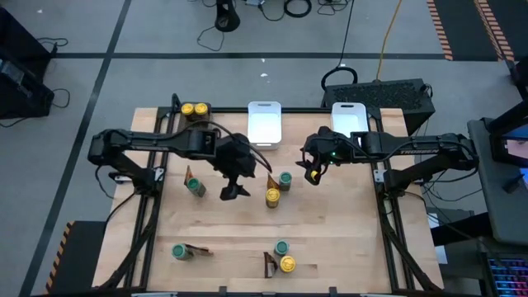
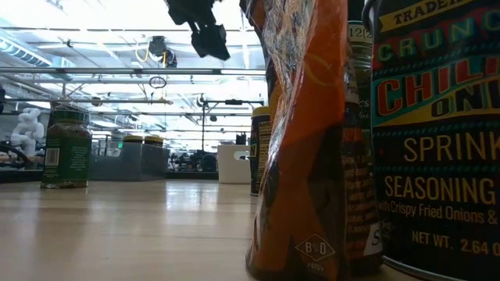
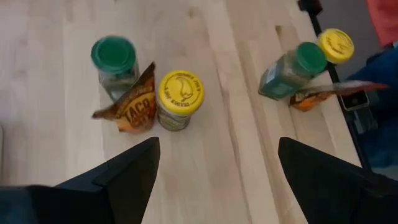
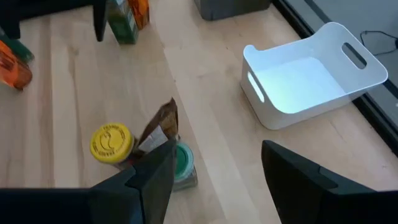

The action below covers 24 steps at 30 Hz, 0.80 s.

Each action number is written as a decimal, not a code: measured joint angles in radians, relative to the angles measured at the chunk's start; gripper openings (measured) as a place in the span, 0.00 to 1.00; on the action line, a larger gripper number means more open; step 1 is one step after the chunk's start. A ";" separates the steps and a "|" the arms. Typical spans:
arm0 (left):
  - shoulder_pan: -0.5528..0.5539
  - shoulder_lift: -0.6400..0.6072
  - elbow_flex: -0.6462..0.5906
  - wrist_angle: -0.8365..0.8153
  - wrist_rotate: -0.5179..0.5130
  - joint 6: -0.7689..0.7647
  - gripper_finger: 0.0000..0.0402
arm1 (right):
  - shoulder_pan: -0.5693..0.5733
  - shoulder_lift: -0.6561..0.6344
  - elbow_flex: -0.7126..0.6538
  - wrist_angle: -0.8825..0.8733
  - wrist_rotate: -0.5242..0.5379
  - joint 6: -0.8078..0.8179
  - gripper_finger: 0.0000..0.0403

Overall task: Sort spices by type
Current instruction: Put the top yellow seasoning bottle into the black bin

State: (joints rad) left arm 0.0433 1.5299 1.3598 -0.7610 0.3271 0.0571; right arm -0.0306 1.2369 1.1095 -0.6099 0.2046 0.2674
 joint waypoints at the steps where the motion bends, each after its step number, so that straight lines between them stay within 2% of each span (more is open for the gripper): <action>1: 0.000 0.009 0.000 0.001 -0.001 -0.018 0.83 | 0.000 0.000 0.000 -0.005 0.003 -0.011 0.54; 9: -0.043 0.035 0.000 0.089 -0.016 -0.105 0.83 | 0.000 0.000 0.000 -0.016 0.005 -0.061 0.54; 18: -0.136 0.045 0.000 0.148 -0.249 -0.105 0.83 | -0.001 0.000 0.000 -0.040 0.004 -0.127 0.54; 24: -0.179 0.084 0.001 0.149 -0.334 -0.114 0.83 | -0.001 0.000 0.000 -0.040 0.003 -0.181 0.54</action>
State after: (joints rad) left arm -0.1357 1.6142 1.3611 -0.6120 -0.0065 -0.0569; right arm -0.0313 1.2369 1.1093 -0.6498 0.2077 0.0860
